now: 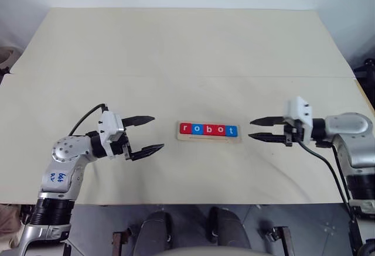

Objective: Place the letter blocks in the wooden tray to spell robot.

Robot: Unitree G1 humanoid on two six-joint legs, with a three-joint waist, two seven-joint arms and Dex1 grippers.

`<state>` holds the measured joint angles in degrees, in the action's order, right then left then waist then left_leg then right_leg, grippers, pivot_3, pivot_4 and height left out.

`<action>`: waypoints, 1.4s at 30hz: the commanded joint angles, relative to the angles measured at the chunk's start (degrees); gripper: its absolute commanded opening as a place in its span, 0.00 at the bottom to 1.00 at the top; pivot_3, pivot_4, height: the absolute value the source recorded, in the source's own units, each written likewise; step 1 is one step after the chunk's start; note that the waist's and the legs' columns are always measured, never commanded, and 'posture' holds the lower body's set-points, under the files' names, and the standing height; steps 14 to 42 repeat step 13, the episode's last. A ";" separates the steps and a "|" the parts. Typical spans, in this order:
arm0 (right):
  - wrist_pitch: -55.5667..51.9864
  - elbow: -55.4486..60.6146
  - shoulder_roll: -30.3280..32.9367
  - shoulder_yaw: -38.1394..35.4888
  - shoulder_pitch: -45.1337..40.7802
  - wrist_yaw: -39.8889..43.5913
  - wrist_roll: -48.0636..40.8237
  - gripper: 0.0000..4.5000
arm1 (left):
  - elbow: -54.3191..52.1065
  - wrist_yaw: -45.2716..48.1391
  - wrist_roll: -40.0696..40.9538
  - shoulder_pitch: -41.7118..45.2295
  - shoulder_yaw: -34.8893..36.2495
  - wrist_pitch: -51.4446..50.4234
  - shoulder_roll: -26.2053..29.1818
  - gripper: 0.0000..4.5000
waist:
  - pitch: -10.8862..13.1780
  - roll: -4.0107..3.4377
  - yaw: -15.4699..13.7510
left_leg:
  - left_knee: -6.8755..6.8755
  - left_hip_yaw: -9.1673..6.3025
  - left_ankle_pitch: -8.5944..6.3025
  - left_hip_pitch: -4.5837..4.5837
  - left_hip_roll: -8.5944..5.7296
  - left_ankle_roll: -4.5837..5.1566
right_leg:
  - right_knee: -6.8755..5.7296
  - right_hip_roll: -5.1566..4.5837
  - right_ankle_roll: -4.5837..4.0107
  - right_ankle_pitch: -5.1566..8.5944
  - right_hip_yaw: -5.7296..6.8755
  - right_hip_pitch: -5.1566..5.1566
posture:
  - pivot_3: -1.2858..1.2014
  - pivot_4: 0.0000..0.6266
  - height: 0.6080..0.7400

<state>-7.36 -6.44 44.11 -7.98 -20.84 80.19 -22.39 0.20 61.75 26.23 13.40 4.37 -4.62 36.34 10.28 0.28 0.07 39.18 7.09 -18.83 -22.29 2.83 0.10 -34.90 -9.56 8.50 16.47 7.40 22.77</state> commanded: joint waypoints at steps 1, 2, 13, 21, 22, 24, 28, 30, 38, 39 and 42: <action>0.64 3.46 1.49 -3.33 3.01 1.47 -3.90 0.75 | 1.67 1.50 -0.88 1.51 1.21 1.46 1.52 1.00 | 0.00 0.00 0.05 | 0.00 0.01 0.00 0.01 0.00 0.00 | -0.01 0.00 0.00 0.00 -0.01 -0.01 | 0.52 0.24 1.00; 0.56 3.90 1.11 -3.77 3.47 0.90 -4.61 0.82 | 2.31 1.78 -0.98 1.82 1.31 1.64 1.74 1.00 | 0.00 0.00 0.08 | 0.00 0.00 0.00 0.02 0.00 0.00 | -0.01 0.00 0.00 0.00 0.00 -0.01 | 0.52 0.24 1.00; 3.20 3.39 0.84 -4.79 6.57 -2.36 -5.25 0.98 | 3.66 -1.05 -2.84 3.13 1.88 3.44 1.07 1.00 | 0.00 0.00 -0.05 | 0.00 0.00 0.00 0.05 -0.01 0.01 | -0.02 0.00 0.01 -0.01 -0.04 -0.03 | 0.52 0.24 1.00; 3.20 3.39 0.84 -4.79 6.57 -2.36 -5.25 0.98 | 3.66 -1.05 -2.84 3.13 1.88 3.44 1.07 1.00 | 0.00 0.00 -0.05 | 0.00 0.00 0.00 0.05 -0.01 0.01 | -0.02 0.00 0.01 -0.01 -0.04 -0.03 | 0.52 0.24 1.00; 3.20 3.39 0.84 -4.79 6.57 -2.36 -5.25 0.98 | 3.66 -1.05 -2.84 3.13 1.88 3.44 1.07 1.00 | 0.00 0.00 -0.05 | 0.00 0.00 0.00 0.05 -0.01 0.01 | -0.02 0.00 0.01 -0.01 -0.04 -0.03 | 0.52 0.24 1.00; 3.20 3.39 0.84 -4.79 6.57 -2.36 -5.25 0.98 | 3.66 -1.05 -2.84 3.13 1.88 3.44 1.07 1.00 | 0.00 0.00 -0.05 | 0.00 0.00 0.00 0.05 -0.01 0.01 | -0.02 0.00 0.01 -0.01 -0.04 -0.03 | 0.52 0.24 1.00; 3.20 3.39 0.84 -4.79 6.57 -2.36 -5.25 0.98 | 3.66 -1.05 -2.84 3.13 1.88 3.44 1.07 1.00 | 0.00 0.00 -0.05 | 0.00 0.00 0.00 0.05 -0.01 0.01 | -0.02 0.00 0.01 -0.01 -0.04 -0.03 | 0.52 0.24 1.00; 3.20 3.39 0.84 -4.79 6.57 -2.36 -5.25 0.98 | 3.66 -1.05 -2.84 3.13 1.88 3.44 1.07 1.00 | 0.00 0.00 -0.05 | 0.00 0.00 0.00 0.05 -0.01 0.01 | -0.02 0.00 0.01 -0.01 -0.04 -0.03 | 0.52 0.24 1.00; 3.20 3.39 0.84 -4.79 6.57 -2.36 -5.25 0.98 | 3.66 -1.05 -2.84 3.13 1.88 3.44 1.07 1.00 | 0.00 0.00 -0.05 | 0.00 0.00 0.00 0.05 -0.01 0.01 | -0.02 0.00 0.01 -0.01 -0.04 -0.03 | 0.52 0.24 1.00; 3.20 3.39 0.84 -4.79 6.57 -2.36 -5.25 0.98 | 3.66 -1.05 -2.84 3.13 1.88 3.44 1.07 1.00 | 0.00 0.00 -0.05 | 0.00 0.00 0.00 0.05 -0.01 0.01 | -0.02 0.00 0.01 -0.01 -0.04 -0.03 | 0.52 0.24 1.00; 3.20 3.39 0.84 -4.79 6.57 -2.36 -5.25 0.98 | 3.66 -1.05 -2.84 3.13 1.88 3.44 1.07 1.00 | 0.00 0.00 -0.05 | 0.00 0.00 0.00 0.05 -0.01 0.01 | -0.02 0.00 0.01 -0.01 -0.04 -0.03 | 0.52 0.24 1.00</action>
